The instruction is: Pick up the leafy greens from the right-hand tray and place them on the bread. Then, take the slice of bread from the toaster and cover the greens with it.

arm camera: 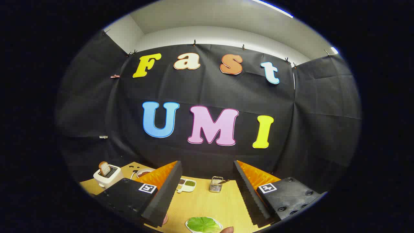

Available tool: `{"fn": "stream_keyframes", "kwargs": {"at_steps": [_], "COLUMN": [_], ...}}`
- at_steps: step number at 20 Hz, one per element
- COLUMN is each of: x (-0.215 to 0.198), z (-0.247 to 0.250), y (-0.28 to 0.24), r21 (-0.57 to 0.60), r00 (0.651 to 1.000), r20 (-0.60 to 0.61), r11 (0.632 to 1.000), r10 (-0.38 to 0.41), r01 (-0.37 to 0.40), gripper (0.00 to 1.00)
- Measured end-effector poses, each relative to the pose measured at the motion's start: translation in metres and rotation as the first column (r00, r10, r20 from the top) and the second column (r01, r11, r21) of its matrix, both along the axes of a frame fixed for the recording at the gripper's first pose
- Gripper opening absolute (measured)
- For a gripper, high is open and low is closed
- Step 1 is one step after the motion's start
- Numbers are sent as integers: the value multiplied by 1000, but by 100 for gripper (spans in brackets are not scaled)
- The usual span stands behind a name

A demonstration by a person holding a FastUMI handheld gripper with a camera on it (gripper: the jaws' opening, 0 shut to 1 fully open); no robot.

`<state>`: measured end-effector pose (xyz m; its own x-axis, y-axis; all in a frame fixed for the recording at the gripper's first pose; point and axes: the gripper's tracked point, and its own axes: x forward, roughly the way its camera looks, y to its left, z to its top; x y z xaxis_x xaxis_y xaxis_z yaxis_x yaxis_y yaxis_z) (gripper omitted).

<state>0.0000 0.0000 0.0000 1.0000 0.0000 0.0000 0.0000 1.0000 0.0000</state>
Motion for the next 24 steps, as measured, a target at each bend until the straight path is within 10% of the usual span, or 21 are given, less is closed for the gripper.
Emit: {"fn": "stream_keyframes", "kwargs": {"at_steps": [17,24], "x": [1,4], "z": [-7,-90], "y": [-11,-3], "r21": [-13,-21], "r00": [1000,955], "r20": [-18,-245], "r11": [1000,984], "r10": [9,166], "r01": [-9,-177], "gripper": [98,97]}}
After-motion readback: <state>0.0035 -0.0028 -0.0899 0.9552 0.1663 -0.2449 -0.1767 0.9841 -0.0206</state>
